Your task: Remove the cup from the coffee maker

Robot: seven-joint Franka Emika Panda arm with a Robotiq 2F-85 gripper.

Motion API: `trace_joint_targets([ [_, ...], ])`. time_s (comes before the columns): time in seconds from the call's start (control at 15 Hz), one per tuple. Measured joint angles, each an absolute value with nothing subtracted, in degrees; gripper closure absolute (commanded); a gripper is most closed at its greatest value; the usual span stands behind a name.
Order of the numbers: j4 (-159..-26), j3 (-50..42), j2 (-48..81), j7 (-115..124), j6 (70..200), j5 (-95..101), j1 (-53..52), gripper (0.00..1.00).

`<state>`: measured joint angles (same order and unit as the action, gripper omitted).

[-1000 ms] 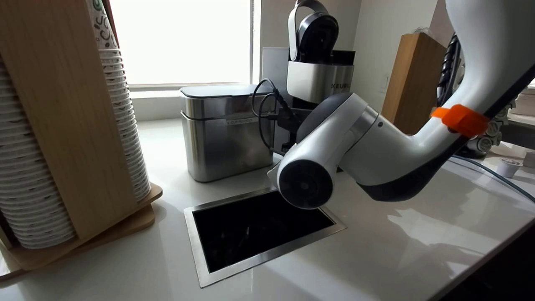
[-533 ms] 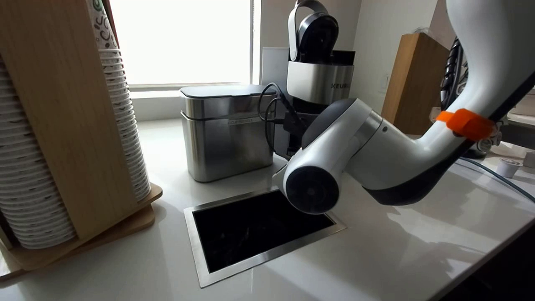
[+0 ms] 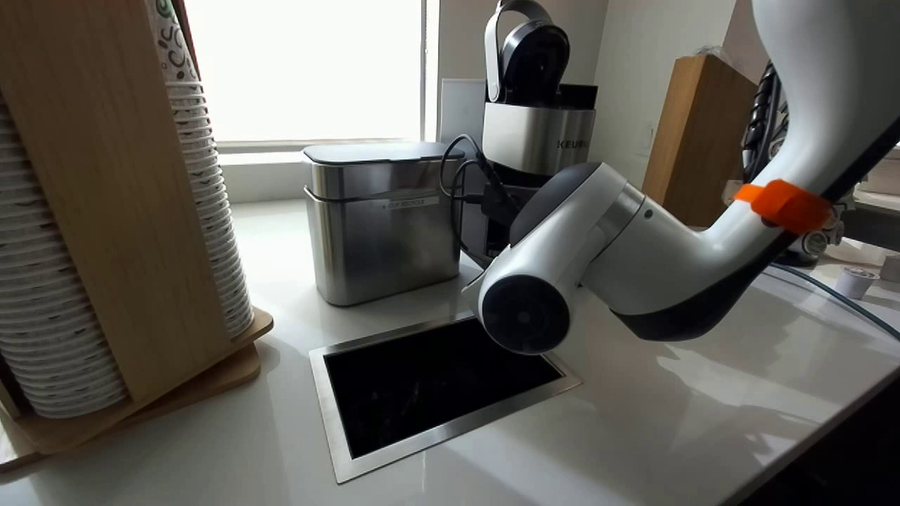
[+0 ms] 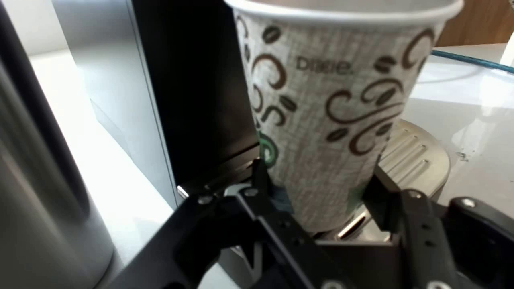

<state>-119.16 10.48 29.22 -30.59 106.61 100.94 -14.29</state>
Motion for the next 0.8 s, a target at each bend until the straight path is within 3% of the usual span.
trace_joint_targets([
  [0.8, -118.4, 10.4, 29.4, -30.6, 106.6, 100.9, -14.3, 0.58],
])
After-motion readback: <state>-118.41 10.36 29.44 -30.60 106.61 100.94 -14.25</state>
